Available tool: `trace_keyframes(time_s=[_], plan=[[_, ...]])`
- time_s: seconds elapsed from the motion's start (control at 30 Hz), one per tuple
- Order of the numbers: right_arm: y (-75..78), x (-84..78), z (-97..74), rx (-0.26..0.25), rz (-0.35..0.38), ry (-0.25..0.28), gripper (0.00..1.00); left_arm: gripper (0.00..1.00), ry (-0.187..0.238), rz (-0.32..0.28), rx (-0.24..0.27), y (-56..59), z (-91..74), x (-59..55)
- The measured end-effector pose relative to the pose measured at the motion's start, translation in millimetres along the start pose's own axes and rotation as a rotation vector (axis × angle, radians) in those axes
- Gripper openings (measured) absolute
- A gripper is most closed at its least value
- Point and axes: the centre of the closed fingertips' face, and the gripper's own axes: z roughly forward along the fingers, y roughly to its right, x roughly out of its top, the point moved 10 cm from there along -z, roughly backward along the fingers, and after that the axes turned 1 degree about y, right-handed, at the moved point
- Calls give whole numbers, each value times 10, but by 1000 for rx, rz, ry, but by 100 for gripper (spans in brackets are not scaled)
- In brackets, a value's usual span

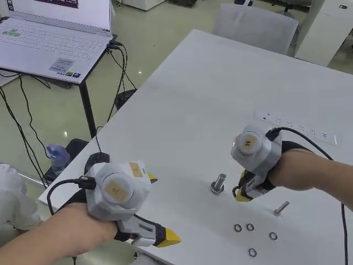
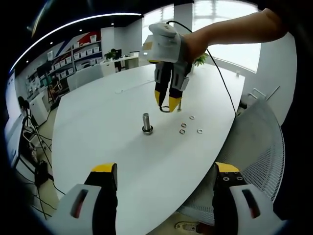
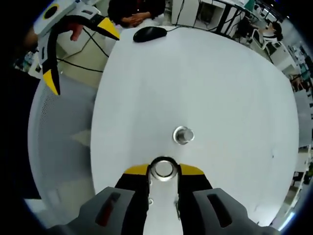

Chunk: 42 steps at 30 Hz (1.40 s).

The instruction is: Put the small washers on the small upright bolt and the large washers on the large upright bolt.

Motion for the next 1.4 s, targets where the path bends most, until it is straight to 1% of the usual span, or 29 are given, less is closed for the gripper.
trace_keyframes(time_s=[0.07,0.1,0.2,0.37,0.53,0.77,0.93,1.07,1.2,1.4], plan=[[51,12,-9,-6,9,2,21,79,1,0,1,2,-16,13],[74,27,-11,-8,11,2,21,79,8,0,2,5,-28,29],[123,85,-23,-24,2,7,21,79,15,-4,1,-1,-33,40],[196,189,-26,-36,-8,7,21,80,7,2,0,-24,-16,36],[249,274,25,-46,-21,-4,21,81,-1,15,-3,-27,16,46],[292,353,117,-36,-23,-5,21,81,0,14,-16,-22,50,68],[317,409,178,-33,-33,-9,21,81,1,10,-17,-46,53,63],[337,418,243,-25,-33,-24,21,82,-1,9,-18,-64,44,54],[334,415,283,-13,-28,-35,21,83,-11,22,-15,-73,34,48],[335,417,307,-4,-25,-41,21,84,-13,20,-18,-78,41,39]])
